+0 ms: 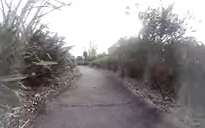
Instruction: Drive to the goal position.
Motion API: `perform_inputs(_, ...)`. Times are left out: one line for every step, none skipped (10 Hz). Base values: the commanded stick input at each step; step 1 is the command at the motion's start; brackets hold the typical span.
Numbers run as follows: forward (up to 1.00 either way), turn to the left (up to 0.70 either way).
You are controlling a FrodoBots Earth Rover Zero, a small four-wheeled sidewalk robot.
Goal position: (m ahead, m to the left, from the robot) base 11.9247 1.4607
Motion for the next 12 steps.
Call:
perform_inputs(0.7,0.0)
perform_inputs(0.7,0.0)
perform_inputs(0.7,0.0)
perform_inputs(0.7,0.0)
perform_inputs(0.7,0.0)
perform_inputs(0.7,0.0)
perform_inputs(0.7,0.0)
perform_inputs(0.7,0.0)
perform_inputs(0.7,0.0)
perform_inputs(0.7,0.0)
perform_inputs(0.7,0.0)
perform_inputs(0.7,0.0)
